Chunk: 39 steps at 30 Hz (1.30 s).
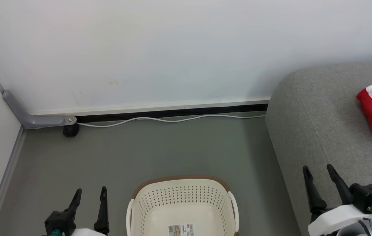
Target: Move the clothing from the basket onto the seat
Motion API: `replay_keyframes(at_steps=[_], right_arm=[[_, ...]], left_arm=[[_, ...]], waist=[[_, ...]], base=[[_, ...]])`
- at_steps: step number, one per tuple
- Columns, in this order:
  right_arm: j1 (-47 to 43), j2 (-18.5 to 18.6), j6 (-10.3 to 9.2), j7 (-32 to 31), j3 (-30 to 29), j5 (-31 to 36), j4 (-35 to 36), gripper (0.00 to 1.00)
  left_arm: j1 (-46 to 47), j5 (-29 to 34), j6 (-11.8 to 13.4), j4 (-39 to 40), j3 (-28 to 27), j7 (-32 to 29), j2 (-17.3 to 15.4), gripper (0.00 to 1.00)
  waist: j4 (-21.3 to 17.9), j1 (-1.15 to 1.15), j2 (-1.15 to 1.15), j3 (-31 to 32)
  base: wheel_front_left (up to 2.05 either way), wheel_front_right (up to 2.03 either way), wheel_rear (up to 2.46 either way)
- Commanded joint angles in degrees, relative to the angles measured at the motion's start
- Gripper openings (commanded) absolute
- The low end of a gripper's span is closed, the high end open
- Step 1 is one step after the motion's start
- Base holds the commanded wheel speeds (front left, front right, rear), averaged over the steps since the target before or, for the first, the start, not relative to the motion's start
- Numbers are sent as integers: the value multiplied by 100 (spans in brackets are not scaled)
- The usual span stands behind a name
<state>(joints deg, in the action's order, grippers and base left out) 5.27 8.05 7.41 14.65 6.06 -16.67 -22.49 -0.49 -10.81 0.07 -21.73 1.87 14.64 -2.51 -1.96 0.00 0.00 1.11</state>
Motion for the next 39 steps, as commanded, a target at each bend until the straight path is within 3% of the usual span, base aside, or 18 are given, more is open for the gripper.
replay_keyframes(at_steps=[1, 15, 18, 19, 26, 30, 39], right_arm=[[80, 33, 8, 35, 100, 61, 132, 100], [90, 21, 8, 35, 92, 63, 155, 100], [100, 24, 8, 35, 96, 61, 154, 100], [1, -31, 0, 0, -4, 2, 4, 0], [-109, -122, 1, -45, -8, -143, -177, 0], [-107, -135, 1, -116, -52, -386, -137, 0], [-94, -164, 2, -265, -141, -932, -61, 0]], left_arm=[[97, -85, 54, 163, -172, 36, -38, 100], [105, -171, 68, 162, -97, 36, -37, 100], [108, -378, -45, 81, -52, 36, -37, 100], [-31, -398, -60, -63, 110, 0, 0, 0], [-69, -551, -73, -314, 70, -61, 41, 0], [-47, -802, -95, -277, 36, -136, 39, 0], [-5, -1366, -145, -185, -13, -269, 33, 0]], waist=[[-18, 0, 0, -9], [-40, 0, 0, -46], [-41, 0, 0, -46], [-41, 0, 0, -46], [-37, 1, 0, -47], [-29, 12, 0, -38], [-12, 0, 0, -55]], base=[[0, 0, 0], [0, 0, 0], [0, 0, 0], [0, 0, 0], [0, 0, 0], [0, 0, 0], [0, 0, 0]])
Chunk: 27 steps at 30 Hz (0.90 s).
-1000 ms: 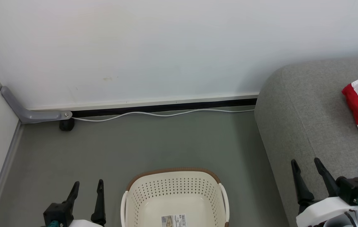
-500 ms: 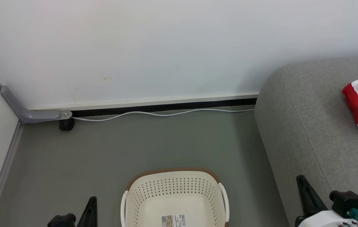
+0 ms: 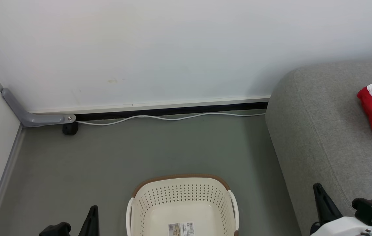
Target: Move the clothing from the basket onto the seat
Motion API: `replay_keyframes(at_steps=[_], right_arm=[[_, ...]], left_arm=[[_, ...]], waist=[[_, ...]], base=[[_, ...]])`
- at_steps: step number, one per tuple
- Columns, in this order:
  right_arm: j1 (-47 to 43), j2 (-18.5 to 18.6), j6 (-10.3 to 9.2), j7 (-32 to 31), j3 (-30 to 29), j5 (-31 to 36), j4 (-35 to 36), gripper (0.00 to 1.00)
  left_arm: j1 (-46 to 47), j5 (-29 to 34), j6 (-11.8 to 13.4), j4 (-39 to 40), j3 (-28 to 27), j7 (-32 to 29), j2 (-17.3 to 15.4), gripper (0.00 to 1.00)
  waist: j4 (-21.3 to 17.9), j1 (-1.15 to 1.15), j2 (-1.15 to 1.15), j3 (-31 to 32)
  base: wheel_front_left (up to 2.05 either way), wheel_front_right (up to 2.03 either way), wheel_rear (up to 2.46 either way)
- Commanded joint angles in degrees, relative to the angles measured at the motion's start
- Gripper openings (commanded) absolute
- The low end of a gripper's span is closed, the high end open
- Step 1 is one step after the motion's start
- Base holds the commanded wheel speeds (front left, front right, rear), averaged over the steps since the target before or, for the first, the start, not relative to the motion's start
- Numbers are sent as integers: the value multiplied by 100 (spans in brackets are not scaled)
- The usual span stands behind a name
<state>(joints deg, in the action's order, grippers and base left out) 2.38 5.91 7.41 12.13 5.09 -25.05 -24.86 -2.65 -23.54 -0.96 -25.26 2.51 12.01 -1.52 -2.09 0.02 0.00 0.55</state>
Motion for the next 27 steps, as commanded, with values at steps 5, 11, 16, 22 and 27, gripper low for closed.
replay_keyframes(at_steps=[5, 11, 16, 22, 27], right_arm=[[203, 34, 2, -97, -94, -394, 217, 0], [213, 15, 3, -197, -154, -755, 266, 0], [222, -1, 3, -281, -205, -1056, 308, 0], [232, -20, 3, -383, -267, -1420, 358, 0], [241, -36, 3, -467, -318, -1722, 399, 0]], left_arm=[[239, -400, -69, 215, -110, -87, -69, 0], [274, -769, -103, 268, -154, -186, -73, 0], [305, -1077, -131, 312, -192, -270, -76, 0], [342, -1450, -164, 364, -238, -372, -80, 0], [373, -1759, -192, 407, -276, -457, -83, 0]], waist=[[11, -2, 0, -4], [22, -2, 0, -8], [31, -2, 0, -11], [43, -2, 0, -15], [52, -2, 0, -18]], base=[[0, 0, 0], [0, 0, 0], [0, 0, 0], [0, 0, 0], [0, 0, 0]])
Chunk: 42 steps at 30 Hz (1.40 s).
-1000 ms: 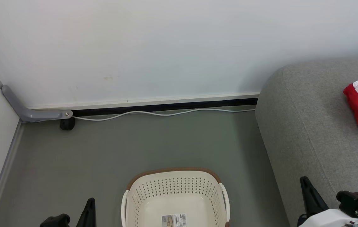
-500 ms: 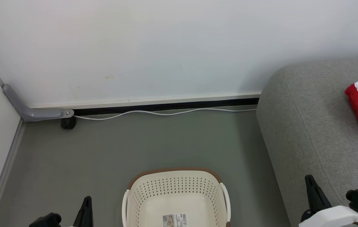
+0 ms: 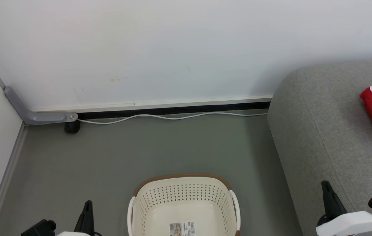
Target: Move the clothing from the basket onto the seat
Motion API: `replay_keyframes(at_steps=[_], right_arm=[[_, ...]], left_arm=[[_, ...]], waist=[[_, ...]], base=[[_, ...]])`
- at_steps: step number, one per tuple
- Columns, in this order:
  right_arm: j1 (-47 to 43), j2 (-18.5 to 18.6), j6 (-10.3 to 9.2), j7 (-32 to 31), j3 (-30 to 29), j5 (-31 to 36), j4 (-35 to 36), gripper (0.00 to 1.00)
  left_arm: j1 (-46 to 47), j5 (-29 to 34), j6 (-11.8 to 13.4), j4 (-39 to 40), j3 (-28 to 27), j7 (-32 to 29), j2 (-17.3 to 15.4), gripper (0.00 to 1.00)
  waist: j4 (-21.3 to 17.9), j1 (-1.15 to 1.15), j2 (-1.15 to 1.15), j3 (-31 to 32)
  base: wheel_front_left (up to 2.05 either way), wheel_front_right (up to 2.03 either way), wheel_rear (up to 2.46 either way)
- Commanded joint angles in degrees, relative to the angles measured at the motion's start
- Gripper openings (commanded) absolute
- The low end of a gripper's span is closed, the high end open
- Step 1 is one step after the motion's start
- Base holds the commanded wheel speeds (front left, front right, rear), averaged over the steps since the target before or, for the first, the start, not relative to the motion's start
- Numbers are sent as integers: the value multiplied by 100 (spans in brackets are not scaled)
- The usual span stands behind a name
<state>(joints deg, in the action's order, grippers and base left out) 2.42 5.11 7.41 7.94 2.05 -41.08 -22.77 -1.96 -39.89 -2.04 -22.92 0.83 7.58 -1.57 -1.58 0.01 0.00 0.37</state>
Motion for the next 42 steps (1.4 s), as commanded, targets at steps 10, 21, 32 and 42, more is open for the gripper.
replay_keyframes(at_steps=[10, 21, 32, 42], right_arm=[[252, 14, 4, -200, -106, -660, 265, 0], [271, -22, 4, -385, -219, -1322, 355, 0], [291, -60, 5, -588, -342, -2044, 454, 0], [308, -92, 6, -757, -444, -2647, 537, 0]], left_arm=[[359, -678, -134, 250, -176, -164, -84, 0], [427, -1355, -196, 345, -259, -349, -91, 0], [501, -2094, -262, 448, -350, -551, -99, 0], [563, -2712, -318, 534, -426, -720, -105, 0]], waist=[[18, -1, 0, -6], [39, -1, 0, -13], [62, -1, 0, -21], [80, -1, 0, -28]], base=[[0, 0, 0], [0, 0, 0], [0, 0, 0], [0, 0, 0]])
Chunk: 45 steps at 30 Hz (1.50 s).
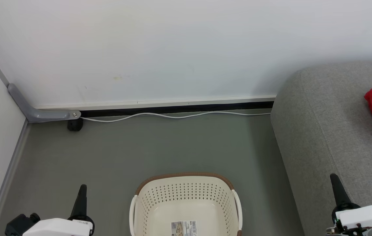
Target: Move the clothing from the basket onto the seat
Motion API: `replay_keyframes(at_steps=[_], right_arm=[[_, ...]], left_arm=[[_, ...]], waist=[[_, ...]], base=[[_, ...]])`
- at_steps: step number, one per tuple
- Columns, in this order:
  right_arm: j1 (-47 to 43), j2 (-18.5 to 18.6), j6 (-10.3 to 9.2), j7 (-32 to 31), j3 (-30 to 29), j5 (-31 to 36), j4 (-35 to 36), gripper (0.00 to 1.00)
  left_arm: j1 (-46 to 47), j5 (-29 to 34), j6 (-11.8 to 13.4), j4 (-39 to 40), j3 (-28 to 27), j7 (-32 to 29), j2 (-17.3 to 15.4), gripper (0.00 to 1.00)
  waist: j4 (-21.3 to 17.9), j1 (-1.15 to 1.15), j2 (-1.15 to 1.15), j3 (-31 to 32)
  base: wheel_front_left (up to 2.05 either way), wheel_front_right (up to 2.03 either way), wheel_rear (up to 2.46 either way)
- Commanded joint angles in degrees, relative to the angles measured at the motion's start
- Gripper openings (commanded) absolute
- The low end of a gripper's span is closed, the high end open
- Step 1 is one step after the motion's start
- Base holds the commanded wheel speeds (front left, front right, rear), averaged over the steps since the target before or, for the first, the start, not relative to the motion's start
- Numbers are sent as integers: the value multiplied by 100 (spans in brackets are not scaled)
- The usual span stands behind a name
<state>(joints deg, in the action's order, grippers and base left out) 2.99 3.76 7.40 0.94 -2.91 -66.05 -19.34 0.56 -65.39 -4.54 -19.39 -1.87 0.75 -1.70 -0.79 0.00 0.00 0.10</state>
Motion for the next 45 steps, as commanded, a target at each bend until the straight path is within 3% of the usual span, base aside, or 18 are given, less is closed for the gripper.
replay_keyframes(at_steps=[1, 45], right_arm=[[252, 40, 7, -74, 41, -211, 203, 0], [319, -89, 9, -744, -364, -2610, 532, 0]], left_arm=[[318, -224, -73, 189, -164, -55, -93, 0], [564, -2678, -294, 532, -465, -725, -118, 0]], waist=[[4, 0, 0, -1], [79, 0, 0, -27]], base=[[0, 0, 0], [0, 0, 0]])
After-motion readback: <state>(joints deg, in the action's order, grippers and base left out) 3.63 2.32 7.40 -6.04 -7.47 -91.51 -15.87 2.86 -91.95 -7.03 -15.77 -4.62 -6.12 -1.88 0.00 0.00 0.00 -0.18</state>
